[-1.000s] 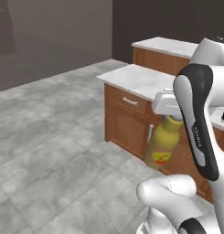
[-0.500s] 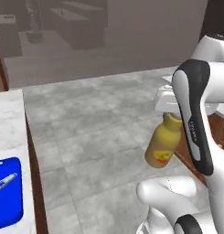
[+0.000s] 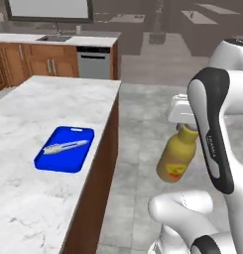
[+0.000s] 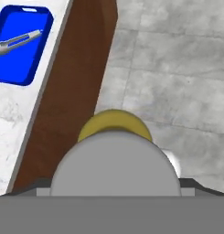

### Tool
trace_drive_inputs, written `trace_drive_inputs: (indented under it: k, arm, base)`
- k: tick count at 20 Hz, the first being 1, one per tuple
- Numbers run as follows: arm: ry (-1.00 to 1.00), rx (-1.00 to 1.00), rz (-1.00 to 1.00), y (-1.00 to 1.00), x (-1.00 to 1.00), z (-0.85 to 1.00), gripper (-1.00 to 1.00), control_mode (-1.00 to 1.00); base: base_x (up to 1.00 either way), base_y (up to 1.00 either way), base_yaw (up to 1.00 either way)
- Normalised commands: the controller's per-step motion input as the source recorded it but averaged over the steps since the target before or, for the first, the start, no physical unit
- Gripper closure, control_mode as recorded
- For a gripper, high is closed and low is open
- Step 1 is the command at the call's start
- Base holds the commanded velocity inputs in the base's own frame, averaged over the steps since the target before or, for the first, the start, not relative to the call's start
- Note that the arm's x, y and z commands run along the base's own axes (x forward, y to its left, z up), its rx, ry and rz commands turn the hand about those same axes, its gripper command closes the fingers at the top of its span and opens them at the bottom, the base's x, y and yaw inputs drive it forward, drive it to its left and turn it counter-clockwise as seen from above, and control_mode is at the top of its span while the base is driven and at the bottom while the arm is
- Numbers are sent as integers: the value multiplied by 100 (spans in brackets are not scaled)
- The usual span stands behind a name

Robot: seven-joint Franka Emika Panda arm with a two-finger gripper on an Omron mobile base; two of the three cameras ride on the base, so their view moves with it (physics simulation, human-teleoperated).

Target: Place the drinks on the dining counter in a tight cluster.

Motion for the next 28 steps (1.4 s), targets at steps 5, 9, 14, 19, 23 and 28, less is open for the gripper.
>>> trace_drive_inputs:
  k: [5,9,14,19,23,28]
  arm:
    - [0,0,0,0,0,0,100,100]
    - [0,0,0,0,0,0,100,100]
    - [0,0,0,0,0,0,100,100]
    - [0,0,0,0,0,0,100,100]
    - [0,0,0,0,0,0,100,100]
    - [0,0,0,0,0,0,100,100]
  base:
    - [-33,-19,75]
    - [-24,7,67]
    - [0,57,59]
    - [22,40,41]
    - [16,70,31]
    - [4,13,55]
